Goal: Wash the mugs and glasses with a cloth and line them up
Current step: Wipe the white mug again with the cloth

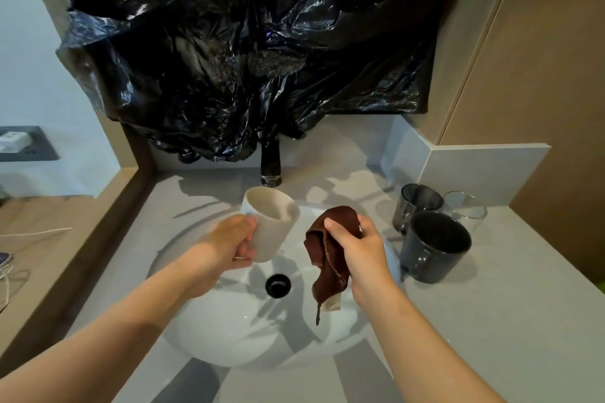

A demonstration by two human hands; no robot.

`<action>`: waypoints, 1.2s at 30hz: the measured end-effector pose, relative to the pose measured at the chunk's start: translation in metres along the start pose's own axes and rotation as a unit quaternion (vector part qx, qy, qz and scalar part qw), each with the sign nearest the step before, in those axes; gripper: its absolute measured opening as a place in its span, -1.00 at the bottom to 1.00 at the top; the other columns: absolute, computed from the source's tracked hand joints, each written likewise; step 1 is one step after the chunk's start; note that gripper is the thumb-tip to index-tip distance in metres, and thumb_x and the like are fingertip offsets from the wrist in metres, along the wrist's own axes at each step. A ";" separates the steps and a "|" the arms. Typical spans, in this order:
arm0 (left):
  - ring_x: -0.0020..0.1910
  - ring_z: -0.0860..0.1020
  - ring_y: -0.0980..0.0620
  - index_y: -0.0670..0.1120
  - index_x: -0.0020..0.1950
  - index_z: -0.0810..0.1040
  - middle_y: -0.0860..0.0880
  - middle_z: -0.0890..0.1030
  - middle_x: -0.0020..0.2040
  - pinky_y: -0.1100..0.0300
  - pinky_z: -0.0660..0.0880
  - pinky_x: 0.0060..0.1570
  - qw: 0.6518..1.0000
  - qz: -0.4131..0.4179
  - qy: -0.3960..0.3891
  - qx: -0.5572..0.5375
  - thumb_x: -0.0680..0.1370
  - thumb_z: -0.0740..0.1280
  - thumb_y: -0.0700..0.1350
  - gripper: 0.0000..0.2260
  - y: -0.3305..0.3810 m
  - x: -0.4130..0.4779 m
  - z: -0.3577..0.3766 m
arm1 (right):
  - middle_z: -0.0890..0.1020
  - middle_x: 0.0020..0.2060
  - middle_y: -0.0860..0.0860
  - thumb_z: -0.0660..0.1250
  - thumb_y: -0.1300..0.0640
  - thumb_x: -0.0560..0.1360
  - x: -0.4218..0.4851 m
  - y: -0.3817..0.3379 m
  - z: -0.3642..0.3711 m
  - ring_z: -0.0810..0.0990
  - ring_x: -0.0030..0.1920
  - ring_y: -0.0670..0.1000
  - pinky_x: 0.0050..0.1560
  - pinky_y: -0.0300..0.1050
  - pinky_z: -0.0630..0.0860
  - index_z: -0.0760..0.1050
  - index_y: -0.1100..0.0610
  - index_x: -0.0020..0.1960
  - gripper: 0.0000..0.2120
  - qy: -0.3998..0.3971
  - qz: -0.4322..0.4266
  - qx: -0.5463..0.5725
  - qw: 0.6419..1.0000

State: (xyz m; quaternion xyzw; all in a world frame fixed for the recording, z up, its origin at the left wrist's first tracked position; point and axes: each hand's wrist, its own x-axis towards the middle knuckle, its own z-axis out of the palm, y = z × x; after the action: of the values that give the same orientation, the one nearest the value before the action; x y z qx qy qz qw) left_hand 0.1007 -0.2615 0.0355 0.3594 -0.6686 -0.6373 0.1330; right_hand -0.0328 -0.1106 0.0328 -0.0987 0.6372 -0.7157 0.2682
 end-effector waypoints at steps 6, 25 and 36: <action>-0.31 0.42 -0.02 0.05 -0.33 0.38 0.05 0.43 -0.36 0.17 0.23 -0.25 0.830 0.279 0.051 0.481 0.61 0.09 0.06 -0.68 -0.006 0.018 -0.002 | 0.63 -0.20 0.10 0.37 0.21 0.48 0.013 -0.005 -0.020 0.61 -0.17 0.06 -0.18 -0.10 0.49 0.47 0.10 0.03 -0.84 -0.010 0.018 -0.036 0.999; -0.49 0.45 -0.02 -0.05 -0.42 0.52 0.05 0.48 -0.46 0.18 0.35 -0.28 0.585 0.503 0.151 0.618 0.65 0.00 0.02 -0.48 -0.012 0.030 0.005 | 0.59 -0.30 0.05 0.35 0.28 0.47 0.040 -0.012 -0.036 0.58 -0.29 0.00 -0.28 -0.16 0.47 0.44 0.12 -0.08 -0.88 -0.085 0.000 -0.111 0.990; -0.42 0.36 -0.08 -0.07 -0.25 0.30 -0.08 0.31 -0.33 0.10 0.46 -0.26 0.979 -0.135 0.099 -0.120 0.64 0.14 0.08 -0.67 -0.013 0.022 0.060 | 0.39 0.06 -0.10 0.34 0.24 0.37 0.046 0.014 -0.035 0.52 -0.04 -0.02 -0.11 -0.21 0.44 0.41 0.09 -0.14 -0.86 -0.034 -0.078 -0.356 0.931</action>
State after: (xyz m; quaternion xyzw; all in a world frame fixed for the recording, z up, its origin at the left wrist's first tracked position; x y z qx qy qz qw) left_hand 0.0507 -0.2292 0.0078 0.4888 -0.5163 -0.6863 0.1533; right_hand -0.0846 -0.1042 0.0041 -0.2615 0.8307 -0.4573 0.1802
